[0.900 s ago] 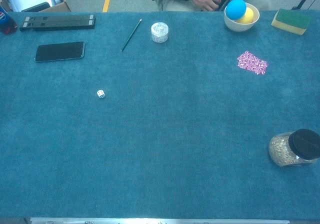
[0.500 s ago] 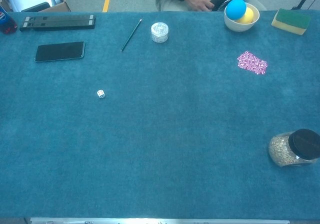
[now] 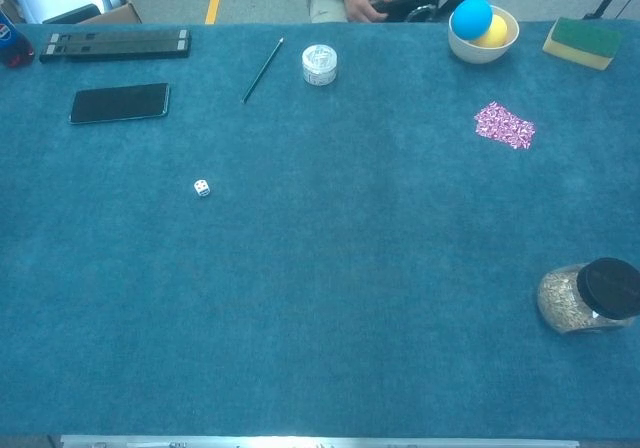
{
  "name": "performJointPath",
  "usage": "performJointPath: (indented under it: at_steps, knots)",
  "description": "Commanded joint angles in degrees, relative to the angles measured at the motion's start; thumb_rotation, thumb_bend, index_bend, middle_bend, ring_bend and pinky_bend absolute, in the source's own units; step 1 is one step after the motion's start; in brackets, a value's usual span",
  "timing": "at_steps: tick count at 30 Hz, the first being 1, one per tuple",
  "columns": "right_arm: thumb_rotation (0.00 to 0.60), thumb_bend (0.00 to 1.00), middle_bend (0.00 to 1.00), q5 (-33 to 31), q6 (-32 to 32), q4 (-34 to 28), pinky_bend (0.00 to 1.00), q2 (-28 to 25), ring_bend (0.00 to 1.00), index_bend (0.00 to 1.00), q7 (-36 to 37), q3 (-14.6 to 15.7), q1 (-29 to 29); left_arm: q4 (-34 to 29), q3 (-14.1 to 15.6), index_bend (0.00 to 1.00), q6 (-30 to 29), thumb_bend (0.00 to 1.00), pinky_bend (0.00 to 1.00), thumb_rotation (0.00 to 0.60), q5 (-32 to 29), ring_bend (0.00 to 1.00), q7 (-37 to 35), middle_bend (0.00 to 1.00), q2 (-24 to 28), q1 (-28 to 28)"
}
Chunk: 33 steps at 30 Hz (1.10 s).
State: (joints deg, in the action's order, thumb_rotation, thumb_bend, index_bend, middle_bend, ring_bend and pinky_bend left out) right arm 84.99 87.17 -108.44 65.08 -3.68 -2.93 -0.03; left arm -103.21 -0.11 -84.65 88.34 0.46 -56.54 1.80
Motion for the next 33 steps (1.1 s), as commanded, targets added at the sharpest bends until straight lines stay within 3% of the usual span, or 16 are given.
performJointPath:
  at_steps: [1,12,13,15,17,22,26,33]
  knots:
    - [0.6,0.29,0.23,0.0,0.0,0.0,0.14,-0.1,0.07,0.25,0.1,-0.1,0.1,-0.4,0.5,0.36,2.6,0.29,0.11,0.6,1.5,0.12,-2.6,0.23,1.4,1.9]
    - [0.6,0.29,0.23,-0.5,-0.6,0.0,0.14,-0.4,0.07,0.25,0.0,-0.3,0.5,-2.5,1.7,0.36,13.7,0.22,0.11,0.591,4.7,0.13,-3.5,0.22,3.2,9.3]
    - [0.6,0.29,0.23,-0.6,-0.7,0.0,0.14,-0.4,0.07,0.25,0.0,-0.4,0.5,-2.7,1.7,0.36,14.8,0.2,0.11,0.56,4.6,0.13,-3.2,0.21,3.2,9.9]
    - [0.6,0.28,0.23,-0.7,-0.7,0.0,0.14,-0.4,0.07,0.25,-0.1,-0.4,0.5,-3.3,1.6,0.35,17.0,0.15,0.11,0.421,4.0,0.13,-2.8,0.21,3.0,11.3]
    - [0.6,0.28,0.23,-1.0,-0.7,0.0,0.14,-0.4,0.07,0.25,-0.1,-0.5,0.5,-3.5,1.5,0.35,18.7,0.13,0.11,0.335,3.4,0.12,-2.8,0.21,2.6,12.3]
    - [0.6,0.29,0.23,-1.7,-1.3,0.5,0.14,-0.2,0.07,0.25,-0.3,-0.8,0.9,-3.1,1.3,0.32,23.6,0.07,0.08,0.177,2.0,0.11,-3.8,0.2,1.1,15.6]
    - [0.6,0.29,0.23,-2.1,-2.0,0.9,0.14,0.2,0.07,0.25,-0.2,-1.0,1.4,-2.3,1.1,0.32,26.3,0.05,0.06,0.124,1.2,0.11,-4.4,0.19,-0.6,17.7]
    - [0.6,0.29,0.23,-2.8,-2.6,1.3,0.14,0.3,0.07,0.25,-0.1,-1.5,1.9,-0.6,0.8,0.32,30.0,0.05,0.04,0.116,-1.2,0.07,-4.6,0.17,-3.5,20.3]
